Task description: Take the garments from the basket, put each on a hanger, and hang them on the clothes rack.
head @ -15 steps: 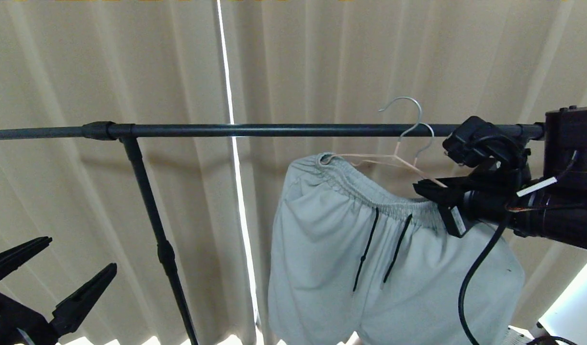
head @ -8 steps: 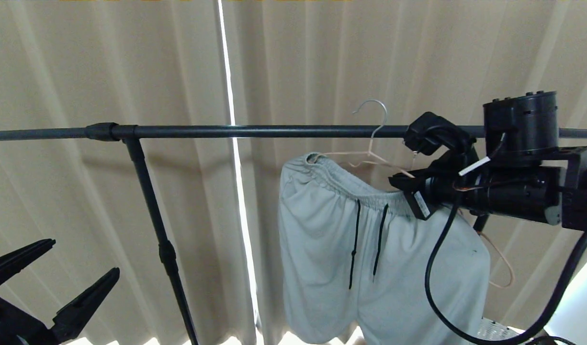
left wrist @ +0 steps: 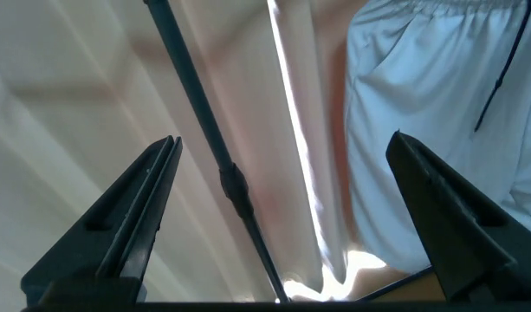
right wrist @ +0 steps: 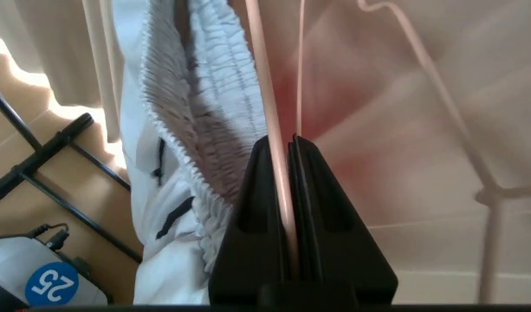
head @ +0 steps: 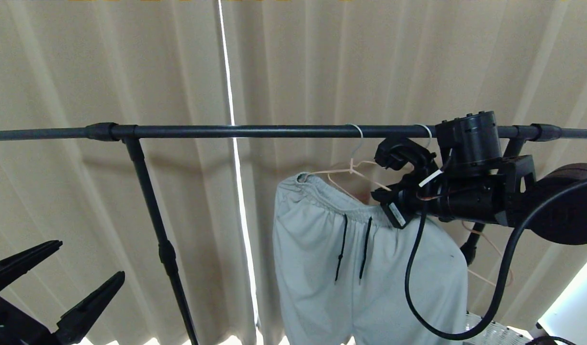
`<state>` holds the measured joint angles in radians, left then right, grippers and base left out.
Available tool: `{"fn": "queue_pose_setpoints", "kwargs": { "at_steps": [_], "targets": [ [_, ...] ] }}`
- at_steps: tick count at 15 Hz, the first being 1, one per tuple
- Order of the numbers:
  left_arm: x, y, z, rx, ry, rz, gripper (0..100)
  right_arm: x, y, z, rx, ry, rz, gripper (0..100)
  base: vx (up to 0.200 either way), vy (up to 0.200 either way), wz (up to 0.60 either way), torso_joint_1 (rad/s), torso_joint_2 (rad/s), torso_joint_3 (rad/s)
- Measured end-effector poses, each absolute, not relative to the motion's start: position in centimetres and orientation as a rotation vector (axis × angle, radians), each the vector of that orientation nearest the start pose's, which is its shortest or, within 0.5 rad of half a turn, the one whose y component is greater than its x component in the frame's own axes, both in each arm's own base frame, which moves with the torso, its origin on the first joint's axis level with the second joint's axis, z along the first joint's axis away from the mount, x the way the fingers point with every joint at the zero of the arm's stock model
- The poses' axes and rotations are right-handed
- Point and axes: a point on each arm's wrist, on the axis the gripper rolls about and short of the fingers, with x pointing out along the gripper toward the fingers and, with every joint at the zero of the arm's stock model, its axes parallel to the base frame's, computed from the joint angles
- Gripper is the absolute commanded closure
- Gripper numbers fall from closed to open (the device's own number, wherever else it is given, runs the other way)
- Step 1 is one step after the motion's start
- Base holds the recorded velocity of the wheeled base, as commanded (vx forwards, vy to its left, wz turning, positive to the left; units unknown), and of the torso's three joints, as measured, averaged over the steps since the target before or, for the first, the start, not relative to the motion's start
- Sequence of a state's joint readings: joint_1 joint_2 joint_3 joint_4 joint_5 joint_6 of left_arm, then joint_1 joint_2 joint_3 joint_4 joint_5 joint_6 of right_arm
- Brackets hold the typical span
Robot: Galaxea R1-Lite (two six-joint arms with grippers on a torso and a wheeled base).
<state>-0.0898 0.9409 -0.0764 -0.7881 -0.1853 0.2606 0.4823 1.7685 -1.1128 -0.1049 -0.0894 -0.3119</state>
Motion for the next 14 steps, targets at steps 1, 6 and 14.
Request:
{"fn": "queue_pose_setpoints", "kwargs": {
  "at_steps": [1,6,14],
  "targets": [
    [9.5,-1.3,15.1,0.255,0.041,-0.284,0,29.5,15.2,19.3,-0.457,0.471,0.465,100,0.000,0.000,0.00,0.000,0.00,0.000],
    [9.5,-1.3,15.0,0.255,0.044,-0.285,0,29.0,15.5,18.9,-0.463,0.483,0.481,0,0.000,0.000,0.00,0.000,0.00,0.000],
    [9.5,-1.3,15.0,0.255,0.043,-0.283,0,26.4,14.8,19.6,-0.351,0.349,0.481,0,0.000,0.000,0.00,0.000,0.00,0.000]
  ]
}}
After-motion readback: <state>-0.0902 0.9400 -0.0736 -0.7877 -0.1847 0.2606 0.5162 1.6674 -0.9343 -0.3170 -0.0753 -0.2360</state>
